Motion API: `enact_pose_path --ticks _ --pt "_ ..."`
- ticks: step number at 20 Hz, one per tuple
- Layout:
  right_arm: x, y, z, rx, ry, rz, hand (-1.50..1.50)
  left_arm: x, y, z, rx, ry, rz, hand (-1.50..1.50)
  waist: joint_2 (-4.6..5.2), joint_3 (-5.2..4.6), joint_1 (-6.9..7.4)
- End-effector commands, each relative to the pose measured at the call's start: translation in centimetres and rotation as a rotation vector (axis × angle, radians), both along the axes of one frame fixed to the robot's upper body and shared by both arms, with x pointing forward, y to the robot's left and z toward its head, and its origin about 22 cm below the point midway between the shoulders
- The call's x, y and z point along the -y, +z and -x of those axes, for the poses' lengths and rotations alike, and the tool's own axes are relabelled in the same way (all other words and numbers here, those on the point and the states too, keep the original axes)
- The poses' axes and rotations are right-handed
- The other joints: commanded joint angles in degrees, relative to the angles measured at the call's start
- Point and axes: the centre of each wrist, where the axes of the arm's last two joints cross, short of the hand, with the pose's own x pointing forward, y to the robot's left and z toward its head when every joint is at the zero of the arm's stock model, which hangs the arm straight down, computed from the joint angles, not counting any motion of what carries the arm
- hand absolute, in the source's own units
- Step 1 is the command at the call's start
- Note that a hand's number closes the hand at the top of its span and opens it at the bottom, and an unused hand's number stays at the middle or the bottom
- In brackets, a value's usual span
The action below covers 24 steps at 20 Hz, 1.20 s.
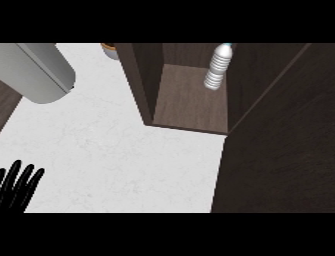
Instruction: Pick up the bottled water, place it into the cabinet and close the cabinet
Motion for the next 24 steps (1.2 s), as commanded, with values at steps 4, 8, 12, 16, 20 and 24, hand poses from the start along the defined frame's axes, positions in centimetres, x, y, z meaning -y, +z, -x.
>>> enact_pose_path --ticks 4,8,12,16,20,24 --pt "-1.6 2.4 -1.4 0.081 0.204 0.127 1.5 -2.3 1.0 0.2 0.013 -0.033 -0.014 -1.5 0.7 -0.27 3.05" --pt "-2.3 1.3 -2.6 0.049 0.226 0.189 1.5 -2.7 0.9 0.4 0.011 -0.051 -0.014 -1.5 0.83 -0.39 3.35" --pt "-3.1 1.8 -3.1 0.035 0.21 0.125 1.5 -3.9 1.4 0.0 0.021 -0.039 -0.03 -1.5 1.12 -0.58 3.95" --pt "-4.0 1.4 -4.5 0.023 0.184 0.114 1.5 -3.9 1.7 -0.5 0.028 -0.067 -0.028 -1.5 1.63 -0.54 3.62" --pt "-4.8 1.2 -5.8 -0.03 0.122 0.06 1.5 -4.3 1.9 -0.1 0.026 -0.072 -0.037 -1.5 1.61 -0.42 4.76" --pt "-6.0 0.7 -7.0 -0.11 0.133 0.033 1.5 -4.3 2.5 -0.8 0.046 -0.069 -0.023 -1.5 1.82 -0.25 4.46"
